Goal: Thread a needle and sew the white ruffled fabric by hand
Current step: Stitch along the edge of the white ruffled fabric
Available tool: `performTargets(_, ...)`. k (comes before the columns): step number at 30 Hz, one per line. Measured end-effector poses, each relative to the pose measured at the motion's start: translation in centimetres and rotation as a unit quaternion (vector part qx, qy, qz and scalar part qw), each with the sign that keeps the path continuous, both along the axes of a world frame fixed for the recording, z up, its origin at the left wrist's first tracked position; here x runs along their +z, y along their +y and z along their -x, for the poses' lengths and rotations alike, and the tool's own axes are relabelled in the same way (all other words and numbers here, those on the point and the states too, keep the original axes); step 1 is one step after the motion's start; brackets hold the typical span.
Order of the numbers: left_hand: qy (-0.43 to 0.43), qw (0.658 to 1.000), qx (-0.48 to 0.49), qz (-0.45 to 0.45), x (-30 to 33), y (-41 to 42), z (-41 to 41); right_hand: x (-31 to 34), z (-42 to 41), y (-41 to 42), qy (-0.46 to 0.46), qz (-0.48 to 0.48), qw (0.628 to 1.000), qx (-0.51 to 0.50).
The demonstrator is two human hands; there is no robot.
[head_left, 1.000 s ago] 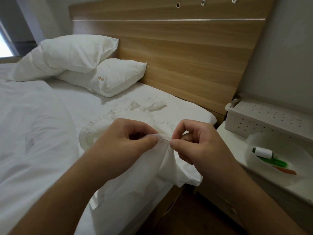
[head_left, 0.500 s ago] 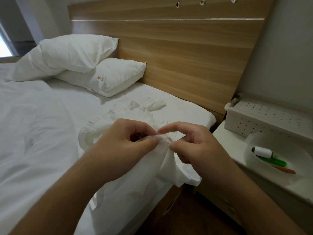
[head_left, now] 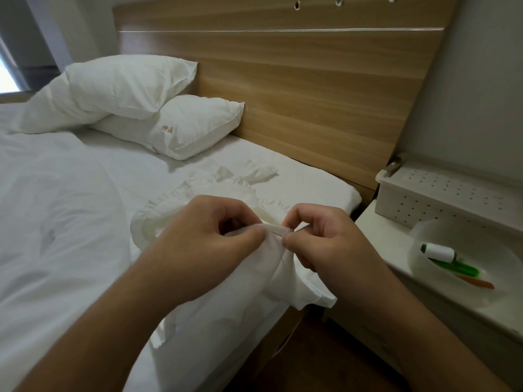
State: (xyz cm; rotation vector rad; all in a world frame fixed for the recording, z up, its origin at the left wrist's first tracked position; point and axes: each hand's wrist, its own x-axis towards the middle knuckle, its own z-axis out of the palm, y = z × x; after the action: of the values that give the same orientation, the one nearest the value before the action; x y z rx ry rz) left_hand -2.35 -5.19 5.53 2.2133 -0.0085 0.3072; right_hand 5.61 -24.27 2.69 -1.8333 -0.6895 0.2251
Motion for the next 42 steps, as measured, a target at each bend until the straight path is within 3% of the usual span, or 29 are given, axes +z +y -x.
performTargets(17,-0.009,1.000,-0.016,-0.017,0.0,0.1,0.1,0.1,0.0,0.1,-0.011,-0.008,1.000,0.001)
performTargets(42,0.034,0.999,0.002,0.017,0.2,0.4,0.1,-0.3,-1.3,-0.4,0.142,-0.134,0.976,0.099)
